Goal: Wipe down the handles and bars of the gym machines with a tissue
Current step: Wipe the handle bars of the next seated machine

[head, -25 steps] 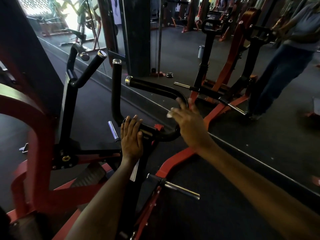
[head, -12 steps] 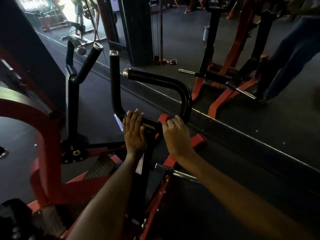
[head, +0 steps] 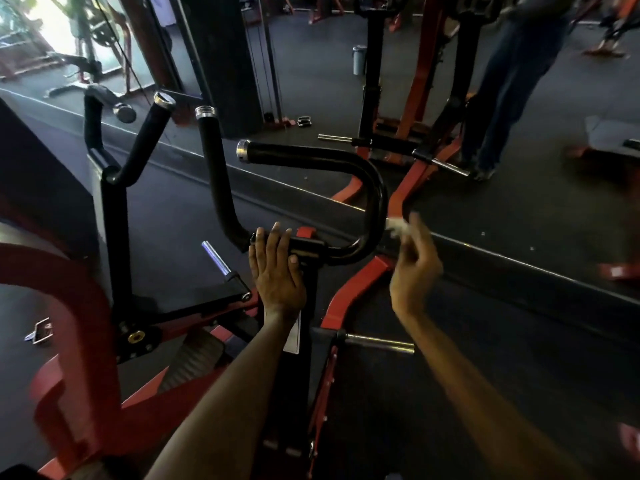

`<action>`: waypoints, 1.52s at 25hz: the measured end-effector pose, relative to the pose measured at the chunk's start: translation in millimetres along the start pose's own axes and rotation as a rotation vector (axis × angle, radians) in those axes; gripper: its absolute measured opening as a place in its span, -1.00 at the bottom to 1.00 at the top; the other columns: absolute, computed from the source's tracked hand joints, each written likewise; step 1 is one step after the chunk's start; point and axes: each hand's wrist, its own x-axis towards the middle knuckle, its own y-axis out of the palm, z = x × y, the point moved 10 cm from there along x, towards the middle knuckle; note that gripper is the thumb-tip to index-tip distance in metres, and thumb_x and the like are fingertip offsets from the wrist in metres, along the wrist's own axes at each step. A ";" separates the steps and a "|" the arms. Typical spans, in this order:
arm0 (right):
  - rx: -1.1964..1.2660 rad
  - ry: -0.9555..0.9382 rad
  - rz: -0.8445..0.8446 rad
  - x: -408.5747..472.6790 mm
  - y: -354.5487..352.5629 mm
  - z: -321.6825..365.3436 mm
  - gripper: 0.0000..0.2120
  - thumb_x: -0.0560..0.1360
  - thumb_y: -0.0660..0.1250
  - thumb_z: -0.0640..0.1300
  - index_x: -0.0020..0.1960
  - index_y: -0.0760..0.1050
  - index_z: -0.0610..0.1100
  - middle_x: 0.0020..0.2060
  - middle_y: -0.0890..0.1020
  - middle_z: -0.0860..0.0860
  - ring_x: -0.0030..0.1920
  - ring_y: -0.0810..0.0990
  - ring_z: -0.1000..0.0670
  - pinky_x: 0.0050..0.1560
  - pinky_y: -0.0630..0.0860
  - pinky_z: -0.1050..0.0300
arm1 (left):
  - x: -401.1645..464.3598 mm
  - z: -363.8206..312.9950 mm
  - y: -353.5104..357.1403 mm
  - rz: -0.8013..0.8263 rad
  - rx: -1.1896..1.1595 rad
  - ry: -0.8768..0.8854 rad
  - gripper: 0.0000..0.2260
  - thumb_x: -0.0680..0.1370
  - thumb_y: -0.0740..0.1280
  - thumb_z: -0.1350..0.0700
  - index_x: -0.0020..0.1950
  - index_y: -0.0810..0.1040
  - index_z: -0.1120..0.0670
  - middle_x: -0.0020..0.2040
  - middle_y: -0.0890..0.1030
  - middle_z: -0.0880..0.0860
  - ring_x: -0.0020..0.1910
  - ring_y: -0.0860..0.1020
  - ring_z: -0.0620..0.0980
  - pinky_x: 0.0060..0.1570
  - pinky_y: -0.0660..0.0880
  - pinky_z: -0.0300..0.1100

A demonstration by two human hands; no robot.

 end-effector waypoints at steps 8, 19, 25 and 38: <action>0.525 0.722 0.194 -91.8 78.7 -48.8 -0.75 0.46 0.21 -0.40 -0.33 0.53 -0.24 -0.44 0.53 -0.27 -0.40 0.48 0.04 -0.27 0.41 0.09 | -0.7 2.2 0.1 -0.004 0.017 0.005 -0.60 0.61 0.00 0.06 0.41 0.36 0.09 0.44 0.39 0.14 0.51 0.15 0.15 0.51 -0.03 0.02; 0.970 1.173 0.316 -116.7 114.6 -32.6 -0.68 0.45 0.02 -0.55 -0.26 0.37 -0.21 -0.50 0.49 0.00 -0.52 0.48 0.15 -0.41 0.46 0.36 | -2.8 1.0 0.7 -0.006 0.010 0.014 -0.61 0.62 -0.02 0.03 0.40 0.34 0.07 0.44 0.39 0.15 0.51 0.16 0.14 0.50 0.00 0.09; 0.054 -0.062 0.000 33.1 -19.8 45.2 -0.77 0.54 0.20 -0.30 0.12 0.55 -0.30 0.03 0.58 -0.02 0.04 0.52 0.24 0.04 0.48 0.40 | -1.5 -1.4 -0.9 -0.011 -0.016 0.018 -0.58 0.63 -0.03 0.05 0.40 0.40 0.14 0.45 0.38 0.14 0.52 0.13 0.15 0.52 -0.07 0.02; -0.301 -0.270 0.494 -6.2 52.8 58.3 -0.75 0.58 0.16 -0.25 0.19 0.47 -0.30 0.05 0.44 -0.08 -0.01 0.45 0.10 0.09 0.50 0.20 | -2.0 -1.8 -3.5 -0.037 -0.033 0.006 -0.60 0.61 0.00 0.08 0.38 0.42 0.13 0.44 0.40 0.15 0.51 0.15 0.14 0.52 -0.08 -0.01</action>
